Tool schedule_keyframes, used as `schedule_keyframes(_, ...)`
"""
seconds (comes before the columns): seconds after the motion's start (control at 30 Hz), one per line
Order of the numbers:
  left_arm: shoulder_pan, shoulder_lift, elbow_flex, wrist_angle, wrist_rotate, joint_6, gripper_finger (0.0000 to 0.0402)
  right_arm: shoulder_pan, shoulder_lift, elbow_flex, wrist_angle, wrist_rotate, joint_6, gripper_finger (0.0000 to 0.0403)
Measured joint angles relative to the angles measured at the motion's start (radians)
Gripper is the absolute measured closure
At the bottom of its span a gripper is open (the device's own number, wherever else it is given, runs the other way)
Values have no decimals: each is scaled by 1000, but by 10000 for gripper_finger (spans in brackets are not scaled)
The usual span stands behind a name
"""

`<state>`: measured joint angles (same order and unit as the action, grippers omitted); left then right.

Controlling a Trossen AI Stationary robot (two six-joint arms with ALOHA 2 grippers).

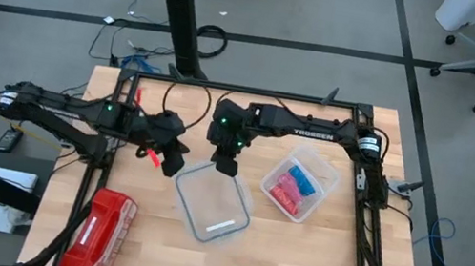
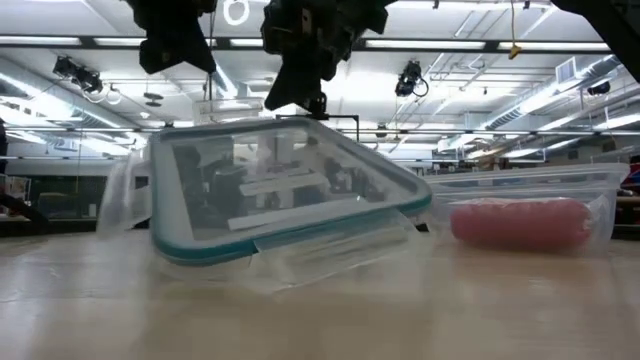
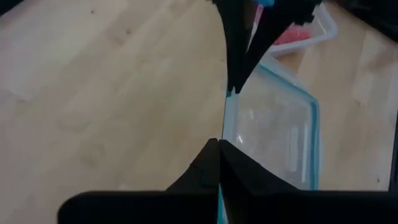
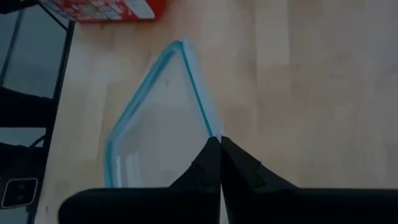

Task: Roll bandage
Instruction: Close the lid of the tupperware

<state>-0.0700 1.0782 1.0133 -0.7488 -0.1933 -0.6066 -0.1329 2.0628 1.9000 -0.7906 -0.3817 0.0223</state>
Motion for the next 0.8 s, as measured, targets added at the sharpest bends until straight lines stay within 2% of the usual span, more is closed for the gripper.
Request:
schedule_keyframes(0.1,27,0,17,-5,35,30,362,-7,0,42,-52,0,1,403)
schedule_keyframes(0.3,61,0,33,-6,152,118,269,-7,-1,122,-112,0,1,403)
schedule_keyframes(0.4,65,0,33,-8,169,163,237,-7,-1,153,-141,-4,10,403)
schedule_keyframes(0.53,65,0,33,-5,178,184,224,1,-1,183,-171,-5,10,403)
schedule_keyframes(0.8,65,0,33,-3,212,263,233,7,-1,227,-184,-34,30,403)
